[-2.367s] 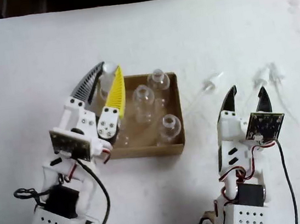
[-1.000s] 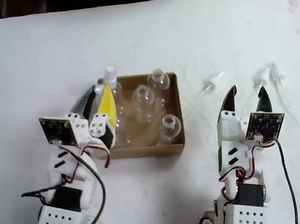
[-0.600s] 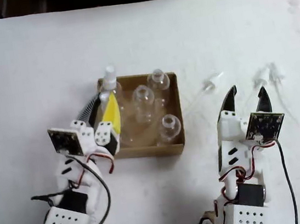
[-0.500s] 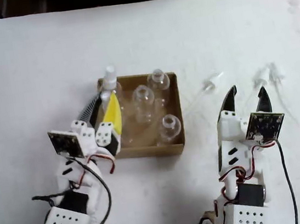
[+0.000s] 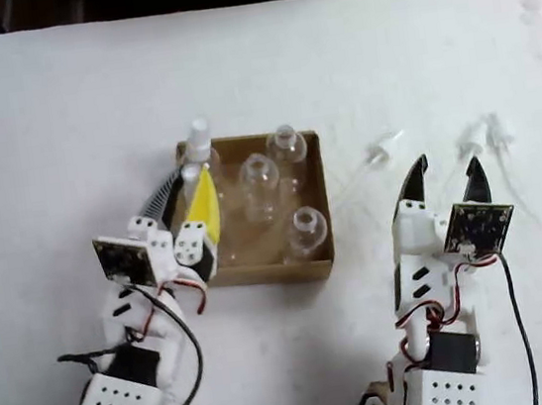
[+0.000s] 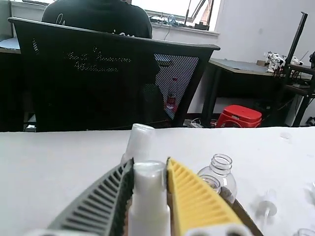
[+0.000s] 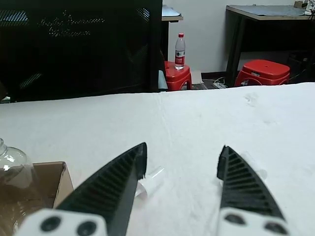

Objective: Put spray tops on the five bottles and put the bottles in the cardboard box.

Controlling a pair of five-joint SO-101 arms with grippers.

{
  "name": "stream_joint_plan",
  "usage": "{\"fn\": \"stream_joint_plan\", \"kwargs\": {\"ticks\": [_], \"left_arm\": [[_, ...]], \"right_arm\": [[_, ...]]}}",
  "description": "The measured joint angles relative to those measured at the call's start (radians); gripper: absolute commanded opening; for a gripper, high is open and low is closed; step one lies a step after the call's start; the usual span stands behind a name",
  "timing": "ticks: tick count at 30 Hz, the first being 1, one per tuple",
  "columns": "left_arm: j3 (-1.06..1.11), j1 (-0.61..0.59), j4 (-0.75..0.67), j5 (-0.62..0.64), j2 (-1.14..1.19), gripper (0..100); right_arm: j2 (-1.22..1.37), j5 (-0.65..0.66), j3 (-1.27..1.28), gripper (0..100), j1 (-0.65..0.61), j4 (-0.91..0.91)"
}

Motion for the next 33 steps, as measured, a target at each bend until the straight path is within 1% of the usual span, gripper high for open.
{"fn": "stream_joint_plan", "kwargs": {"ticks": [5,18,20,23,25,30,33], "left_arm": [[0.000,0.003,0.025,0.000,0.000,3],[0.002,0.031,0.025,0.000,0.000,3],[0.002,0.031,0.032,0.000,-0.002,6],[-0.014,0.031,0.097,0.000,-0.020,14],[-0.057,0.032,0.183,0.002,-0.020,18],[-0.146,0.029,0.445,0.048,-0.002,17],[-0.163,0.029,0.496,0.054,-0.002,17]], "right_arm": [[0.000,0.000,0.000,21.1,0.000,0.000],[0.000,0.000,0.000,21.1,0.000,0.000],[0.000,0.000,0.000,21.1,0.000,0.000],[0.000,0.000,0.000,21.1,0.000,0.000],[0.000,0.000,0.000,21.1,0.000,0.000],[0.000,0.000,0.000,21.1,0.000,0.000],[0.000,0.000,0.000,21.1,0.000,0.000]]}}
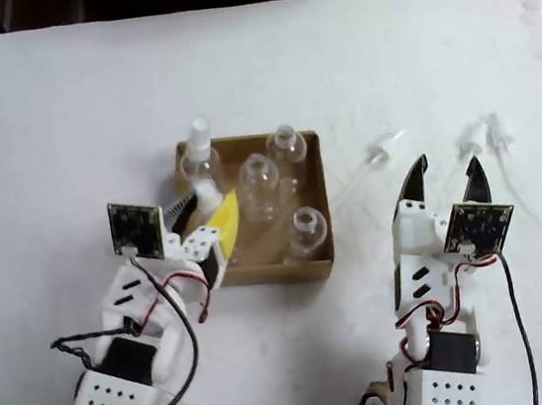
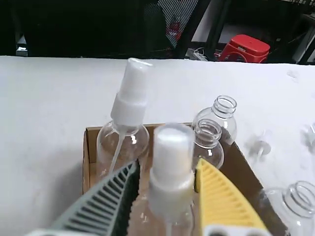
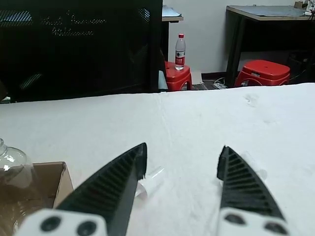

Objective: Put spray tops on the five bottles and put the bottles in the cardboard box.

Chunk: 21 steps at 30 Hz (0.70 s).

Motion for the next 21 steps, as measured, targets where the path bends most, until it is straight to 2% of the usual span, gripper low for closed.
{"fn": "stream_joint_plan", "kwargs": {"ticks": [7,15,19,21], "left_arm": [[-0.023,0.000,0.034,0.002,-0.077,17],[-0.080,0.031,0.338,0.006,-0.465,17],[-0.166,0.028,0.436,0.011,-0.485,17],[-0.219,-0.006,0.496,0.054,-0.485,17]], "right_arm": [[0.000,0.000,0.000,21.1,0.000,0.000],[0.000,0.000,0.000,21.1,0.000,0.000],[0.000,0.000,0.000,21.2,0.000,0.000],[0.000,0.000,0.000,21.2,0.000,0.000]]}}
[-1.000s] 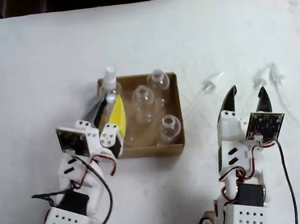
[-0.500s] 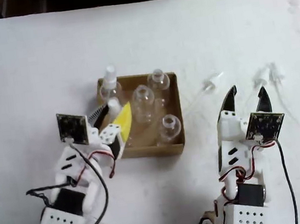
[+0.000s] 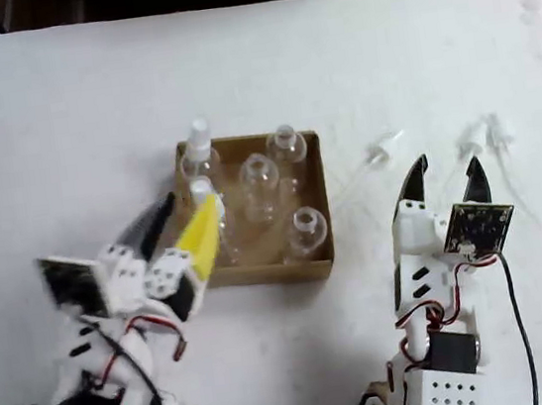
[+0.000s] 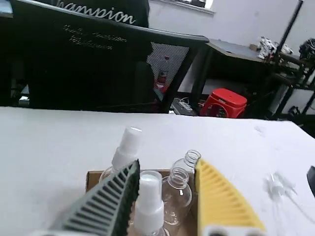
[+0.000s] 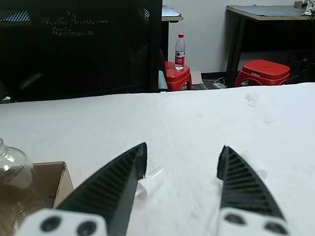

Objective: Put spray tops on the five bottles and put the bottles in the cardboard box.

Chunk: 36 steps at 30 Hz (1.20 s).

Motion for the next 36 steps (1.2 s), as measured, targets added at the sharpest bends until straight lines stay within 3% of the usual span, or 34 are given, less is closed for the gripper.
{"fn": "stream_joint_plan", "kwargs": {"ticks": [5,9,16,22,26,31,36], "left_arm": [[-0.130,-0.175,0.158,0.147,-0.008,17],[-0.170,-0.362,0.255,0.172,-0.015,17],[-0.015,-0.680,0.258,0.172,-0.015,17],[0.244,-0.724,0.017,0.167,0.003,17],[0.330,-0.723,-0.089,0.021,0.003,17],[0.348,-0.686,-0.118,-0.120,0.003,17],[0.348,-0.635,-0.120,-0.176,0.003,17]], "right_arm": [[0.000,0.000,0.000,21.2,0.000,0.000],[0.000,0.000,0.000,21.2,0.000,0.000],[0.000,0.000,0.000,21.6,0.000,-0.002],[0.000,0.000,0.000,21.6,-0.066,-0.002],[0.000,0.000,0.000,21.6,-0.123,-0.002],[0.000,0.000,0.000,21.6,-0.123,-0.002],[0.000,0.000,0.000,21.6,-0.124,-0.002]]}}
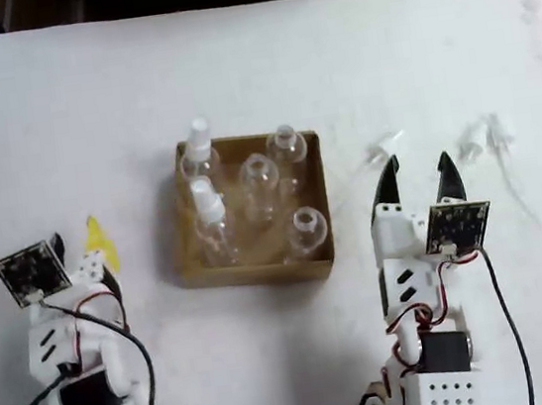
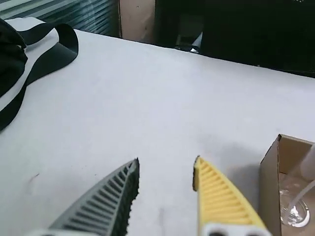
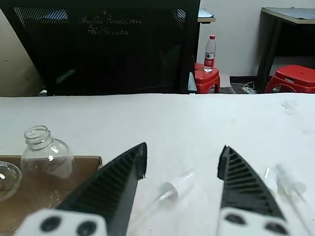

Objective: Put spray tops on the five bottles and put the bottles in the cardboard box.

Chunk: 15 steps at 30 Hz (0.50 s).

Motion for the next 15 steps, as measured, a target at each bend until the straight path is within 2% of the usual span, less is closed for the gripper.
{"fn": "stream_joint_plan", "kwargs": {"ticks": [15], "left_arm": [[0.000,0.021,0.000,-0.008,0.000,17]], "right_arm": [[0.000,0.000,0.000,21.6,0.000,0.000]]}}
